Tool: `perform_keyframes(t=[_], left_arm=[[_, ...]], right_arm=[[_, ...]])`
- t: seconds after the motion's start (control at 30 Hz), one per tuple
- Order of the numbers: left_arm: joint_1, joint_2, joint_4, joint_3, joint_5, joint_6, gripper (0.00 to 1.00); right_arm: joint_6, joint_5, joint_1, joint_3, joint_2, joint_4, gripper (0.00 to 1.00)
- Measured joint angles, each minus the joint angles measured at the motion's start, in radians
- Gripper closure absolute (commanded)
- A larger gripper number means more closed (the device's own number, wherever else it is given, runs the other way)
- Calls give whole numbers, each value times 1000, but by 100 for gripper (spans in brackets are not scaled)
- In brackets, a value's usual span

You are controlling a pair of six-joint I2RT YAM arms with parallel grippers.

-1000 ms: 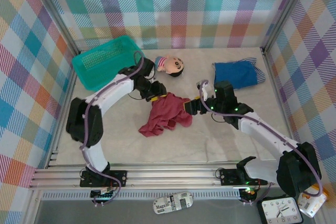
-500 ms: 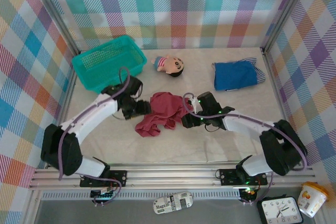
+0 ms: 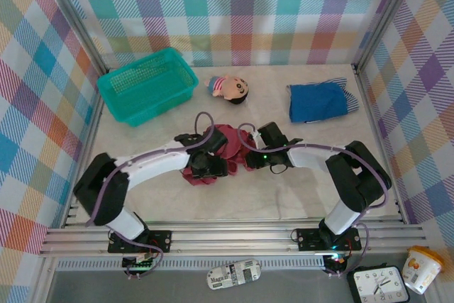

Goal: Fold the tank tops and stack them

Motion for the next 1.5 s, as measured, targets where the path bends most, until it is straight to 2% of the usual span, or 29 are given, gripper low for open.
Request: perform_keyframes(t=[0.07,0.17,0.27,0.43,0.53,0.73,0.9,1.0,1.13,1.3,1.4,1.5], left_arm=[[2,61,6,18,-19,17,42],[16,147,-8,52,-68,64,62],[66,172,-31,64,-120,117,84],[232,180,-92,126,-214,231,100],[309,185,-121,195,-259,304,100],[406,188,-199,408,-311,449,100],[459,246,-205,608,-240,524,100],[462,278,-203,634,-198,543,100],[415,425,-186,739,-76,538,100],[278,614,-145,822,33,525,100],[213,640,-135,843,79,496,100],[196,632,-106,884,116,465,100]], right_arm=[[2,-2,0,-1,-7,1,87],[-4,-19,0,-3,-45,-6,100],[-18,-56,0,-5,-128,-25,100],[-27,-130,48,14,-241,-66,100],[-28,-175,104,47,-288,-93,100],[-58,-246,159,166,-394,-148,100],[-93,-288,169,266,-462,-163,100],[-104,-296,171,281,-467,-167,100],[-106,-253,158,246,-475,-186,100],[-108,-176,122,228,-523,-222,100],[-111,-146,56,228,-587,-246,100],[-127,-140,0,247,-639,-267,100]])
